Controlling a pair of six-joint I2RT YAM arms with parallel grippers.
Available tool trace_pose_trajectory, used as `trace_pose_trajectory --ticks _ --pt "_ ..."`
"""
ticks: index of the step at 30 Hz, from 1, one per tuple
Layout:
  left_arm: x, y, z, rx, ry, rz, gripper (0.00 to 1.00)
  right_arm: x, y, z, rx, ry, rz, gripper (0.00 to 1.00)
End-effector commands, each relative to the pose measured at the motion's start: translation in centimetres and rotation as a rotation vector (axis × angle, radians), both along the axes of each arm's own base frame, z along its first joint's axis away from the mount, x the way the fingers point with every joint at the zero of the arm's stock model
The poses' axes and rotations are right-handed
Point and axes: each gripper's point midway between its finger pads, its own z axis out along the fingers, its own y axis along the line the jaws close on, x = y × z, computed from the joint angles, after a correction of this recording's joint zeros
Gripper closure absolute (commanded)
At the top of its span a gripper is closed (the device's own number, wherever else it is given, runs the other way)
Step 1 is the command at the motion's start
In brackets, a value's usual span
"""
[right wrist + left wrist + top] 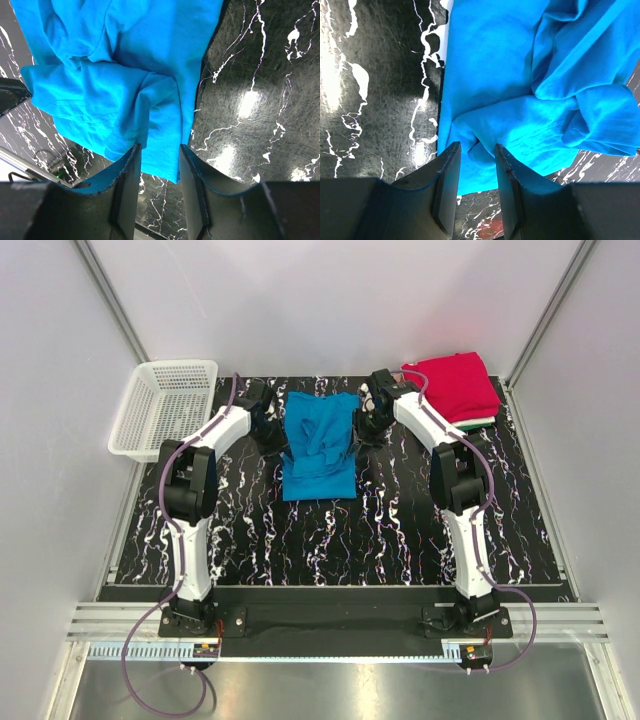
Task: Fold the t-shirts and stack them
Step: Fold the tshirt
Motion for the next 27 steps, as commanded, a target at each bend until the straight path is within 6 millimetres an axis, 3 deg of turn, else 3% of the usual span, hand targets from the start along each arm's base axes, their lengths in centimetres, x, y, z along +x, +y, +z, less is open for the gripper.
trace_pose_trajectory --ticks 1,6,11,18,27 --pt "1.2 -1.0 3.1 -0.054 -0.083 -0.029 0.62 0.7 0.8 3.8 0.064 -0.081 0.008 0.56" --pt "1.6 -1.2 3.2 -0.058 -0.088 -0.04 0.61 0.8 0.7 4.2 0.06 -0.099 0.015 0.49" --pt "1.9 -1.5 3.1 -0.071 -0.087 -0.045 0.6 1.2 1.1 4.9 0.079 -0.12 0.023 0.49" --pt "2.3 -1.8 2.3 -0.075 -0.076 -0.055 0.6 1.7 1.9 3.8 0.108 -0.091 0.021 0.49" --pt "1.4 -1.7 2.5 -0.076 -0.067 -0.06 0.6 2.9 2.6 4.2 0.133 -0.11 0.014 0.48"
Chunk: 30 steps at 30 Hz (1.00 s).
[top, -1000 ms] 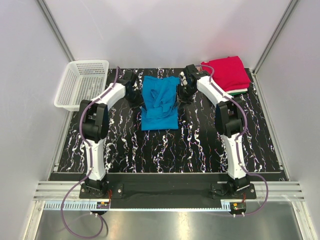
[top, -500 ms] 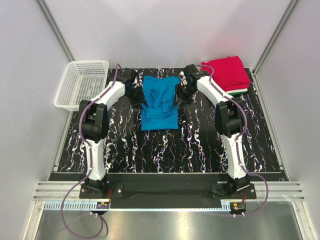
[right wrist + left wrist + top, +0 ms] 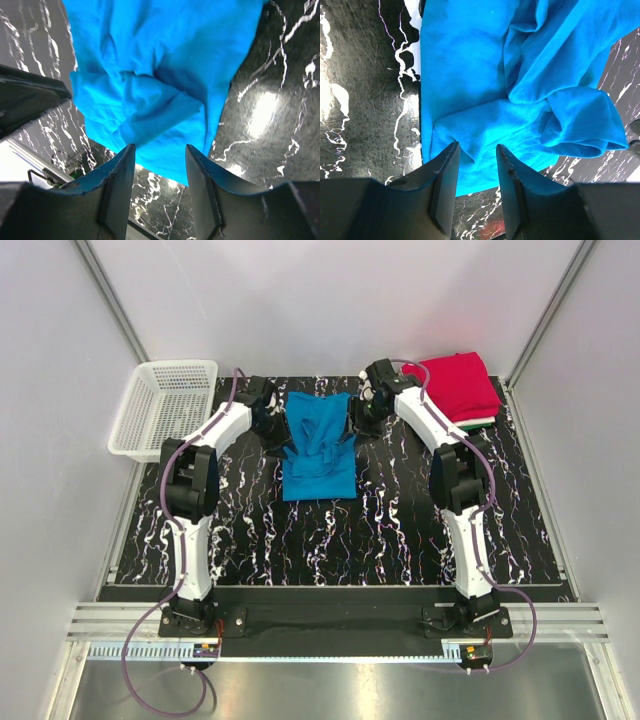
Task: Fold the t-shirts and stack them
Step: Fold the tshirt
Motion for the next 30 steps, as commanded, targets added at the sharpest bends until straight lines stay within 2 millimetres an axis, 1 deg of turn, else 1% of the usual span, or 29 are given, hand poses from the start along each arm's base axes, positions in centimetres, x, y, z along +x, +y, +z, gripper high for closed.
trace_pose_trajectory --ticks 1,5,8,11,15,19,23,25,30 --pt "0.0 -0.6 1.3 -0.03 -0.034 -0.031 0.6 1.4 1.2 1.6 0.058 -0.048 0.002 0.48" --pt "-0.7 -0.6 1.7 -0.035 -0.021 -0.031 0.6 1.6 1.2 1.2 0.058 -0.04 0.003 0.48" --pt "-1.4 -0.3 2.4 -0.023 -0.024 -0.025 0.59 1.5 1.2 1.0 0.052 -0.036 0.003 0.48" --pt "-2.3 0.1 2.3 -0.018 -0.006 -0.017 0.59 1.3 1.1 0.7 0.051 -0.03 0.006 0.48" --pt "-3.1 0.0 2.3 -0.016 0.004 -0.014 0.59 1.1 1.1 0.5 0.052 -0.023 0.013 0.47" --pt "-3.0 -0.1 2.2 -0.012 0.003 -0.012 0.59 0.9 1.1 0.5 0.053 -0.024 0.019 0.47" --pt "-2.4 -0.6 2.2 -0.017 0.0 -0.014 0.59 0.8 1.1 0.7 0.054 -0.028 0.022 0.47" --pt "-2.1 -0.9 2.2 -0.02 -0.002 -0.015 0.59 0.6 1.0 0.5 0.05 -0.024 0.027 0.47" --pt "-1.8 -1.8 1.4 -0.019 0.009 -0.029 0.6 0.4 0.7 0.3 0.039 -0.024 0.033 0.47"
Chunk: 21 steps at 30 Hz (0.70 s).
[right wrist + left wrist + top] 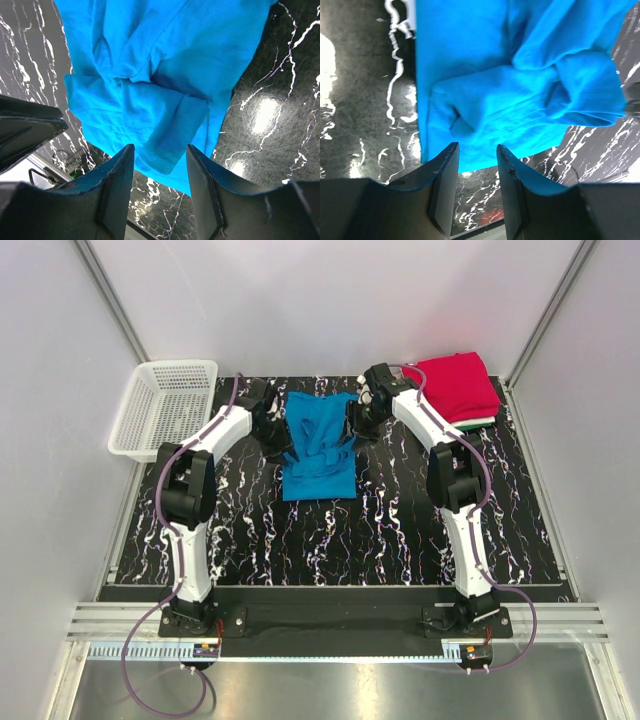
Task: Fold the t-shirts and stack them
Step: Fold the tshirt
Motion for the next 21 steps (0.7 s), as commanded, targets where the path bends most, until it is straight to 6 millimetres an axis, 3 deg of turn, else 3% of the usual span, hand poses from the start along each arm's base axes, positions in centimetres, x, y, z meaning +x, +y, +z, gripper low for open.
trace_pose_trajectory --ticks 1,10,21 --pt "1.6 -1.4 0.9 -0.025 -0.045 -0.015 0.6 -0.1 0.0 1.3 0.017 -0.037 0.028 0.47" --pt "1.8 -1.6 -0.3 -0.015 -0.026 -0.018 0.6 -0.1 -0.6 0.8 0.003 -0.03 0.023 0.47" --pt "1.5 -1.1 0.5 0.0 -0.037 -0.025 0.6 0.1 -0.7 0.5 0.01 -0.022 0.021 0.47"
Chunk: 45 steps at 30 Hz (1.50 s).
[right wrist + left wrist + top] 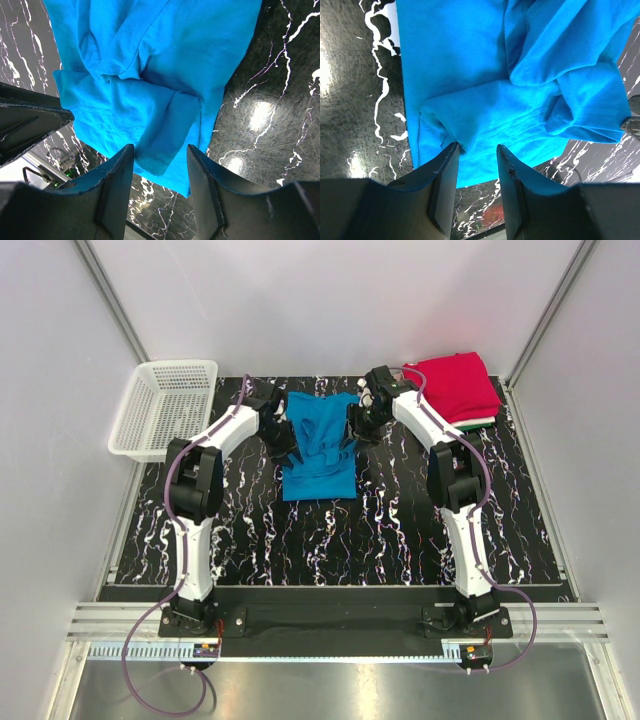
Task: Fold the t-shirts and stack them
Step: Fold the tshirt
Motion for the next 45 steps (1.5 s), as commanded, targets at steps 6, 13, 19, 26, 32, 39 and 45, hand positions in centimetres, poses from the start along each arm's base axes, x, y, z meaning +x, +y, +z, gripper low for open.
trace_pose_trajectory --ticks 6,13,19,26,32,39,45 --pt "0.2 0.2 1.2 0.002 -0.034 -0.009 0.6 0.5 -0.2 1.4 0.022 -0.037 0.01 0.47" --pt "0.2 0.3 -0.3 0.018 -0.015 -0.015 0.6 0.1 -0.7 1.1 0.008 -0.029 0.009 0.47" --pt "0.6 0.2 -1.2 0.022 -0.009 -0.025 0.6 0.1 -1.3 0.9 0.0 -0.026 0.003 0.47" --pt "0.9 -0.5 -2.2 -0.007 0.008 -0.035 0.63 0.2 -1.5 1.2 0.006 -0.026 -0.007 0.47" --pt "2.5 -1.1 -0.5 -0.026 -0.048 -0.04 0.74 -0.1 -1.4 0.8 0.01 -0.008 -0.01 0.47" --pt "4.5 -1.7 1.6 -0.056 -0.12 -0.054 0.95 -0.3 -1.3 0.3 0.019 0.011 -0.008 0.47" --pt "6.1 -1.7 1.9 -0.09 -0.126 -0.019 1.0 0.3 -1.1 0.4 0.021 -0.005 -0.011 0.47"
